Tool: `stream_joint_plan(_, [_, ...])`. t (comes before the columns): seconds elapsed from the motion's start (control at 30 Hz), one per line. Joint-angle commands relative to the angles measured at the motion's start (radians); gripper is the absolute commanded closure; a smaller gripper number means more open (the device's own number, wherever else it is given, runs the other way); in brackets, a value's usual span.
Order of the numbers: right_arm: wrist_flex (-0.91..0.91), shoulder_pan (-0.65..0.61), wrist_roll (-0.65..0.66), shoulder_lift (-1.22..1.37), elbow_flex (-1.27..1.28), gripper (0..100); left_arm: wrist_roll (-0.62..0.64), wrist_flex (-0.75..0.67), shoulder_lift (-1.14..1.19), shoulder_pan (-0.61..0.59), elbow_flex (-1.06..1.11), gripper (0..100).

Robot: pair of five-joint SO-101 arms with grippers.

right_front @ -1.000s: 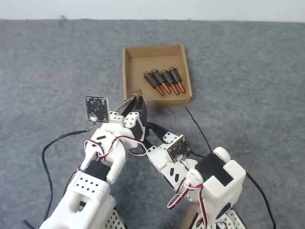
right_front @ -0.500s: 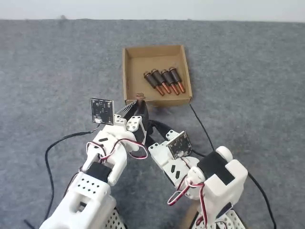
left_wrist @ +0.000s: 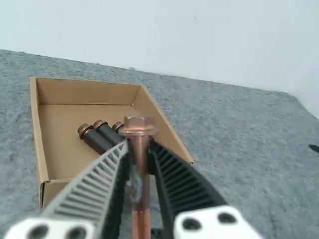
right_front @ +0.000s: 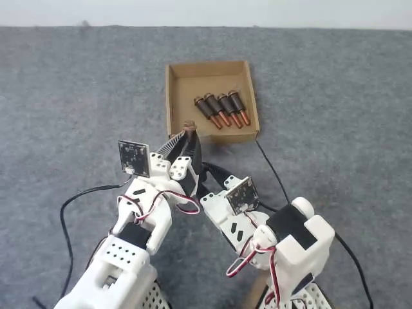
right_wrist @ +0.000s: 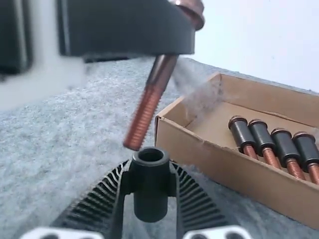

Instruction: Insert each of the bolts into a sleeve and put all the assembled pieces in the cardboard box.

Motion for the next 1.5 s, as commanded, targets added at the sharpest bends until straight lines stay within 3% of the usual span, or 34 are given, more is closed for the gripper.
stream_joint_plan(0.0, [0.005,0.005,-0.002,-0.025,-0.015,99.2,-0.015,-0.034,-0.021,0.005,-0.01,99])
stream_joint_plan(0.2, [0.004,0.01,-0.002,-0.025,-0.014,99.2,-0.049,-0.049,0.0,0.021,-0.016,99])
stream_joint_plan(0.47, [0.015,0.015,-0.002,-0.024,-0.02,99.2,-0.048,-0.322,0.299,0.02,-0.061,99])
stream_joint_plan(0.6, [0.041,0.028,-0.002,-0.025,-0.029,99.2,-0.046,-0.396,0.305,0.02,-0.025,99])
stream_joint_plan(0.97, [0.044,0.036,0.023,-0.044,-0.023,99.2,-0.046,-0.253,0.126,0.025,0.031,99])
stream_joint_plan(1.47, [0.387,0.039,0.025,-0.325,0.023,99.2,-0.068,-0.247,0.126,0.049,0.024,99])
